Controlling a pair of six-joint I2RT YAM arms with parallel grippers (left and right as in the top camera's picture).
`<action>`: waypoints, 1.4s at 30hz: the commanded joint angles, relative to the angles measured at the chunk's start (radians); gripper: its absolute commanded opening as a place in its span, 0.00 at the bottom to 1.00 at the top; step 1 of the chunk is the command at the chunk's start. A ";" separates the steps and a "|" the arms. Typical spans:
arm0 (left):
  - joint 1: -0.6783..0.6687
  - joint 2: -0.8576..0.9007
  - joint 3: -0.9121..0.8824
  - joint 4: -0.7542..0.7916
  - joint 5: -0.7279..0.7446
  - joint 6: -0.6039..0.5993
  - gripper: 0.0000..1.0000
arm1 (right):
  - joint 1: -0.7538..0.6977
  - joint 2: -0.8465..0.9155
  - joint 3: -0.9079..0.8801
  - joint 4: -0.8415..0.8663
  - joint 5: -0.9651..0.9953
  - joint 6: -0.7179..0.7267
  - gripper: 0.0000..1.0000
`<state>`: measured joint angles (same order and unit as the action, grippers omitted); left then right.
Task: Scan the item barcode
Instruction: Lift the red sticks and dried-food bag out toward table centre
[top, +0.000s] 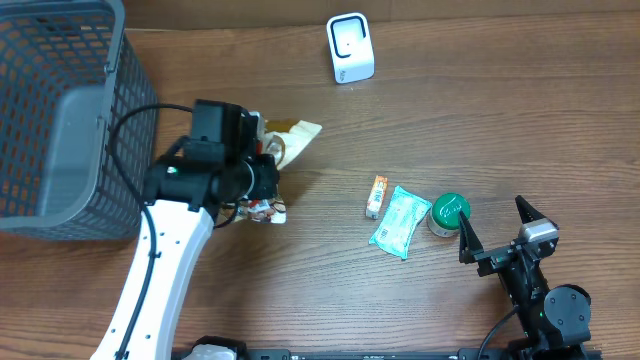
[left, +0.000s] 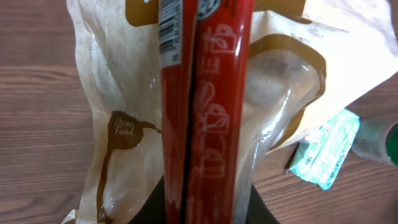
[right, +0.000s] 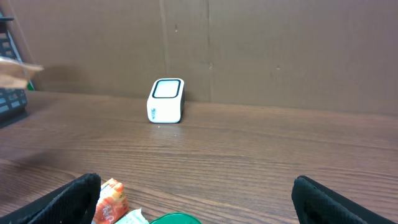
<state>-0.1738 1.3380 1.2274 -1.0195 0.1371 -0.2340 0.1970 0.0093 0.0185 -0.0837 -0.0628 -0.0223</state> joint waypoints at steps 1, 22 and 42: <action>-0.048 0.003 -0.048 0.028 -0.060 -0.063 0.11 | -0.002 -0.006 -0.010 0.003 0.008 -0.002 1.00; -0.292 0.250 -0.254 0.293 -0.352 -0.320 0.12 | -0.002 -0.006 -0.010 0.003 0.008 -0.002 1.00; -0.290 0.380 -0.193 0.299 -0.320 -0.312 0.76 | -0.002 -0.006 -0.010 0.003 0.008 -0.002 1.00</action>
<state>-0.4633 1.7138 0.9890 -0.7029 -0.1871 -0.5480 0.1970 0.0093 0.0185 -0.0834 -0.0628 -0.0223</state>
